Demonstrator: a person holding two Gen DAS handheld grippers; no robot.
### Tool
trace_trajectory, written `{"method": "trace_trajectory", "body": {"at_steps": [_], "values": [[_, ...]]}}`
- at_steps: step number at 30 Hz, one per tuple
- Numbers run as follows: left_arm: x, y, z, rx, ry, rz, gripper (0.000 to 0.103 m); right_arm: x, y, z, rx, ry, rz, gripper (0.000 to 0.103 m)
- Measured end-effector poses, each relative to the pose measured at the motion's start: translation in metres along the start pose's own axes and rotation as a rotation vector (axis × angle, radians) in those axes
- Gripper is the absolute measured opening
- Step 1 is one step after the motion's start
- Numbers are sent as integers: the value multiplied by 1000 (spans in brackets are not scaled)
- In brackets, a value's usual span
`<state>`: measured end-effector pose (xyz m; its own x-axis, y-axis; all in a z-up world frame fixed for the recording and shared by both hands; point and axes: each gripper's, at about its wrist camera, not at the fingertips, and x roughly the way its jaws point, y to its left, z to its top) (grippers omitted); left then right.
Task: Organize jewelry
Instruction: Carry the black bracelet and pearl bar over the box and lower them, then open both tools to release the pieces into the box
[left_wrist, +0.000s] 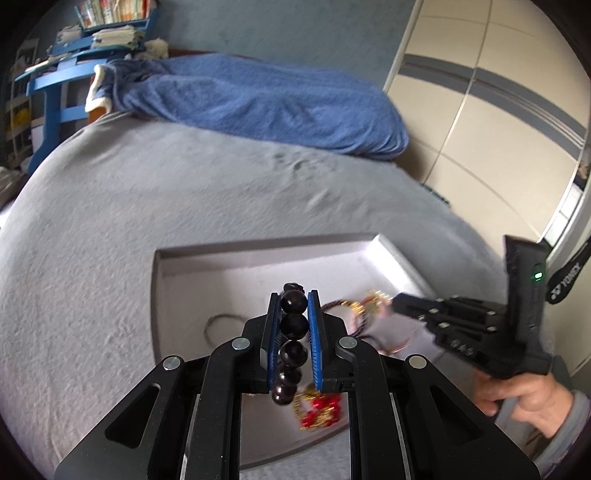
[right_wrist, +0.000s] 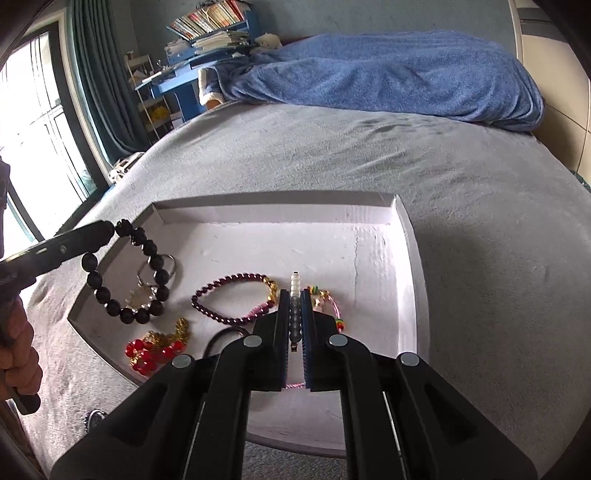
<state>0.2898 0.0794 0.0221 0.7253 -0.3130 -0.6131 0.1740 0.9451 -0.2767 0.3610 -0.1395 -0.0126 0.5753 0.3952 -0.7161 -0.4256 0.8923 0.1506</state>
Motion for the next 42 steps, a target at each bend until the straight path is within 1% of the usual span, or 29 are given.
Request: {"method": "trace_trajectory", "body": {"at_steps": [4,8,12,14,15,16,17,18,19,20,21,24,25,26,27,31,34,37,42], "values": [[7,4,-5,10,33,55,15,6,-3,-3,9,22,-14,6],[14,6,-11,22,63,94,15,10,-4,-5,0,38,-28,6],[23,4,-16,58,94,133,17,13,-2,-7,-4,51,-29,6],[24,3,-18,68,94,145,28,14,-2,-8,-9,55,-27,6],[23,2,-18,72,90,152,31,14,-1,-7,-12,55,-27,6],[22,1,-18,79,83,160,36,14,-1,-7,-15,55,-28,7],[21,1,-18,83,79,161,45,13,0,-6,-17,51,-28,11],[19,-1,-18,90,69,170,50,12,0,-6,-17,49,-28,15],[17,-3,-18,100,59,180,61,11,0,-5,-17,43,-29,26],[16,-4,-18,107,50,188,71,9,1,-5,-16,35,-26,33],[12,-7,-18,116,34,194,74,7,1,-5,-16,26,-22,35],[6,-10,-18,124,20,191,76,0,3,-3,-16,3,-14,40],[4,-11,-18,123,14,193,79,-2,3,-3,-11,-2,-14,45],[1,-12,-18,121,3,196,84,-5,3,-3,-6,-9,-11,47],[-4,-12,-19,116,-14,200,85,-7,4,-3,-1,-15,-9,48],[-20,-16,-23,119,-50,221,87,-20,7,-6,13,-34,2,57],[-35,-20,-29,132,-75,244,92,-31,14,-11,0,-48,7,63],[-48,-24,-37,137,-84,257,92,-41,22,-17,-23,-58,10,67],[-71,-24,-59,92,-81,262,93,-55,27,-25,-19,-68,17,71]]}}
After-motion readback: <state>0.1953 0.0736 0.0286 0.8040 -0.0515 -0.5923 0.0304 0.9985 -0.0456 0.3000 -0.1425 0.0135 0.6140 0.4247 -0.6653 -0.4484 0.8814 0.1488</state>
